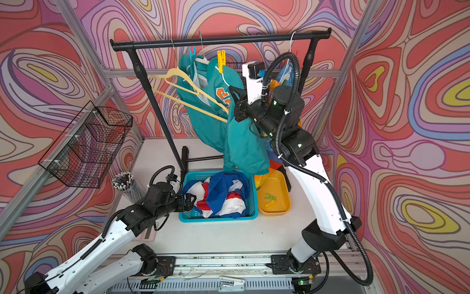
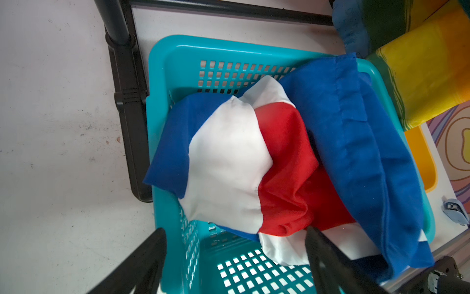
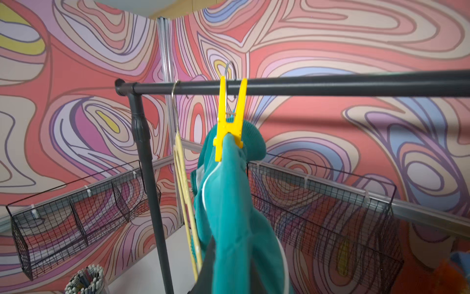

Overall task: Remove the clothespins securing jackets to the hanger
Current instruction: Pick up the hanger from the clothesline.

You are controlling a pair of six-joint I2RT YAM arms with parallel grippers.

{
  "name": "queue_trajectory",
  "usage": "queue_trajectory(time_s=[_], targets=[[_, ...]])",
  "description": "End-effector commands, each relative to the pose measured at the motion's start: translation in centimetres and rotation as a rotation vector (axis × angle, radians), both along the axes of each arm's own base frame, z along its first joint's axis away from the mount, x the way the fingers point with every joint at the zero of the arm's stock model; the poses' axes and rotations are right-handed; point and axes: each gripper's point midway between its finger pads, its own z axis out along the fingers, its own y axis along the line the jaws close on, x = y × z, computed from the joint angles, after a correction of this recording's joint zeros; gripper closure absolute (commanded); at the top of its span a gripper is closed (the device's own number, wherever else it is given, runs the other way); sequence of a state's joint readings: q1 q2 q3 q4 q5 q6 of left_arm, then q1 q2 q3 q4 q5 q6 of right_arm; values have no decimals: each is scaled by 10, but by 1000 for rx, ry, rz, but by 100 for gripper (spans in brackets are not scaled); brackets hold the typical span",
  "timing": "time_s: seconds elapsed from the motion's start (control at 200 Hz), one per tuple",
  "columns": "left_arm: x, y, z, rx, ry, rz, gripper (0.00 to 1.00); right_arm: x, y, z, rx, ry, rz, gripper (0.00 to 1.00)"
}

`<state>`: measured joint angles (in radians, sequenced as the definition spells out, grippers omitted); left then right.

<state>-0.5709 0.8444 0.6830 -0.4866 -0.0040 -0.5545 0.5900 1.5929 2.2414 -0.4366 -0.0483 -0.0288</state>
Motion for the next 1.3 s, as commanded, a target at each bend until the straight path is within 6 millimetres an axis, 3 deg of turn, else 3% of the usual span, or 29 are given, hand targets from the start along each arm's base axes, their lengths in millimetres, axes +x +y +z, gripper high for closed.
queue_trajectory(time_s=[0.0, 0.21, 0.576, 0.846, 1.117, 1.292], targets=[[-3, 4, 11, -11, -16, 20, 12, -43, -38, 83, 169, -286, -66, 100], [-1, 2, 15, -25, -20, 26, 12, -59, -54, 97, 213, -372, -104, 100], [-1, 2, 18, -38, -18, 32, 13, -82, -60, 125, 246, -460, -85, 100], [-3, 3, 18, -38, -19, 33, 12, -103, -78, 104, 244, -433, -91, 100], [-4, 0, 18, -58, -12, 27, 13, -128, -92, 97, 250, -410, -66, 100], [-6, 1, 21, -65, -17, 31, 13, -126, -91, 69, 202, -321, -57, 100]])
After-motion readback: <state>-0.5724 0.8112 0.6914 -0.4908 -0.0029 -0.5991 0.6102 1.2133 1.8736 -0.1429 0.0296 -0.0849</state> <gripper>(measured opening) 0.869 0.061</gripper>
